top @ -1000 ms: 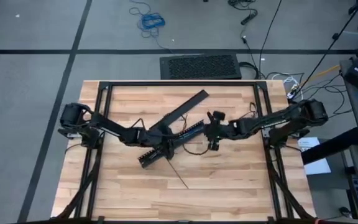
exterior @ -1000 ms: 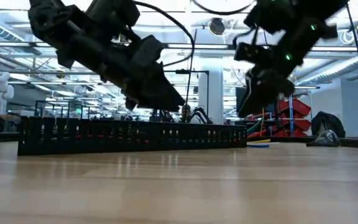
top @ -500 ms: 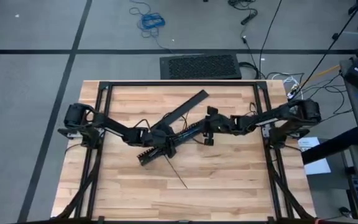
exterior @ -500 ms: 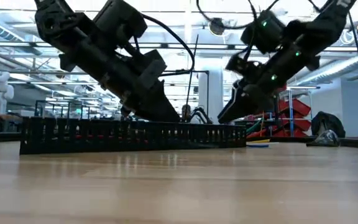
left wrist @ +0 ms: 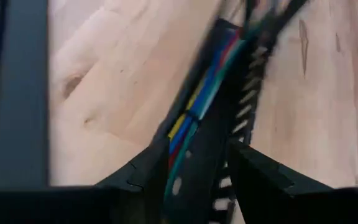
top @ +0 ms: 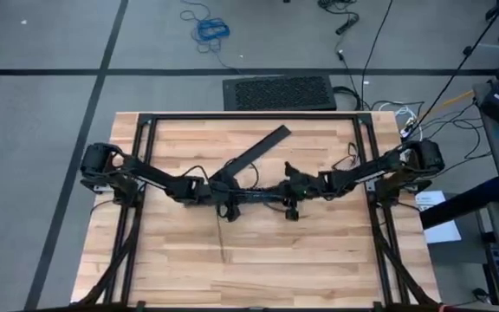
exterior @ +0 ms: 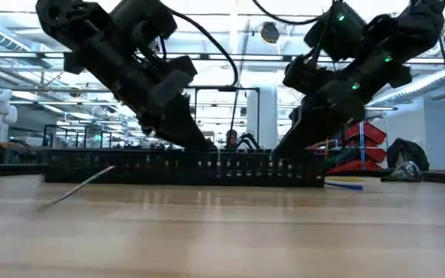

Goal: Ziptie cables
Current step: Put the ziptied cables into a black cable duct

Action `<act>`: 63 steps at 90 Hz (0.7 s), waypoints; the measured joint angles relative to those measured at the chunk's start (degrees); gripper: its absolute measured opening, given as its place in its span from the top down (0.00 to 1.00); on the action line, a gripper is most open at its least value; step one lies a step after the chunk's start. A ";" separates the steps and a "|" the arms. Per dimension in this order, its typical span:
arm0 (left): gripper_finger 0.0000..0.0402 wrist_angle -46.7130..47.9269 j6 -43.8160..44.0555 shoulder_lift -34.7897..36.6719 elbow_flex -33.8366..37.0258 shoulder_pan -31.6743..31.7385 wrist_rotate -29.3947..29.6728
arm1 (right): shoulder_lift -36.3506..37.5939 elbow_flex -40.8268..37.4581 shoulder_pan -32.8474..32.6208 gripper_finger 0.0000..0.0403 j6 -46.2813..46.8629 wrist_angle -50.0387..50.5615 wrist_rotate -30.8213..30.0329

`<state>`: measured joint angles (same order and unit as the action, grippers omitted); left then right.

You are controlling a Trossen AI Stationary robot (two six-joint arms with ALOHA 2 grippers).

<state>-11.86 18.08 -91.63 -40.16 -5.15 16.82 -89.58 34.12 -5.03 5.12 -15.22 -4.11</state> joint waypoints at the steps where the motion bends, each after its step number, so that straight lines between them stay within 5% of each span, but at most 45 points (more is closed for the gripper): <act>1: 0.60 0.37 -0.32 0.43 0.00 0.02 0.28 | 0.00 0.12 -0.30 0.79 0.02 0.12 -0.16; 44: 0.60 0.18 -18.87 3.25 -2.95 0.64 1.63 | -0.02 9.65 -2.90 0.75 -4.26 10.65 -2.88; 63: 0.60 -0.52 -22.88 -0.58 -2.91 3.13 -6.01 | 0.00 11.83 -2.85 0.75 -3.02 11.28 -6.87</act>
<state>-12.38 -4.80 -92.20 -43.07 -2.02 10.81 -89.58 45.95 -7.88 2.10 -3.94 -10.97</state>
